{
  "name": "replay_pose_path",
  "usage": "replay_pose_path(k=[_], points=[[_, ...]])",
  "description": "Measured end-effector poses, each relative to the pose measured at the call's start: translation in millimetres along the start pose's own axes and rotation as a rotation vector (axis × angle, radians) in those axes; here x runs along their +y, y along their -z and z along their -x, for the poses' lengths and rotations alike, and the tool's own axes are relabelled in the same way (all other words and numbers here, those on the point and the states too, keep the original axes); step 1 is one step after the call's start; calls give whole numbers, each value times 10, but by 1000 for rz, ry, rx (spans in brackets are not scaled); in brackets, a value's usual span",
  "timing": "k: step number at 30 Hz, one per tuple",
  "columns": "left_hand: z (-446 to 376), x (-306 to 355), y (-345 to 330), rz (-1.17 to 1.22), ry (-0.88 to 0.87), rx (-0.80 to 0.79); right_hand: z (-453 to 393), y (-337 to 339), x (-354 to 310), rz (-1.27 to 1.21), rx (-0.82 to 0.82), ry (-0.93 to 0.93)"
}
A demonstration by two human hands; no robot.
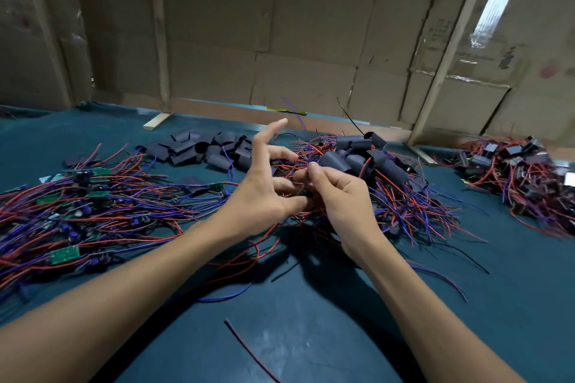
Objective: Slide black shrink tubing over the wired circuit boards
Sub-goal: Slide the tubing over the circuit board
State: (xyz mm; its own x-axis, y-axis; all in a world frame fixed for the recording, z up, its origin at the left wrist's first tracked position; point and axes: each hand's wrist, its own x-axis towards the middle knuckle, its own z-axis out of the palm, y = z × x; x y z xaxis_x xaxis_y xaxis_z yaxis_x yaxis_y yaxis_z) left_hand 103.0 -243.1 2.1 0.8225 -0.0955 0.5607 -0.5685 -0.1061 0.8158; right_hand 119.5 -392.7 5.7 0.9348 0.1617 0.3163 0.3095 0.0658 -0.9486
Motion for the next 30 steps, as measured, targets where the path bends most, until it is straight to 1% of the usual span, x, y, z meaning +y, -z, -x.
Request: replay_pose_path(k=[3, 6, 7, 9, 11, 13, 14, 16, 18, 19, 22, 26, 30], points=[[-70, 5, -27, 14, 12, 27, 0, 13, 2, -32, 2, 50], [-141, -3, -67, 80, 24, -21, 3, 15, 0, -77, -24, 96], [-157, -7, -81, 108, 36, -24, 1, 20, 1, -77, -13, 107], [-160, -36, -103, 199, 68, 25, -21, 38, -4, -111, 44, 108], [-138, -70, -104, 332, 99, 114, -52, 56, -15, -235, 112, 65], [-128, -90, -84, 501, 138, 166, -65, 68, -38, -315, 170, 4], [-114, -95, -68, 586, 148, 174, -57, 63, -41, -288, 171, -34], [-83, -100, -42, 679, 146, 168, -39, 59, -32, -197, 64, -123], [-61, -83, -43, 662, 166, 139, -6, 46, -38, -191, -66, -196], [-53, -77, -47, 650, 185, 126, 4, 48, -31, -200, -94, -202], [-56, -74, -28, 676, 222, 84, -19, 68, -1, -207, -87, -149], [6, -103, -11, 633, 272, 6, -6, 78, -12, -283, -167, -114], [31, -123, -17, 584, 335, -28, -16, 90, 8, -213, -162, -93]])
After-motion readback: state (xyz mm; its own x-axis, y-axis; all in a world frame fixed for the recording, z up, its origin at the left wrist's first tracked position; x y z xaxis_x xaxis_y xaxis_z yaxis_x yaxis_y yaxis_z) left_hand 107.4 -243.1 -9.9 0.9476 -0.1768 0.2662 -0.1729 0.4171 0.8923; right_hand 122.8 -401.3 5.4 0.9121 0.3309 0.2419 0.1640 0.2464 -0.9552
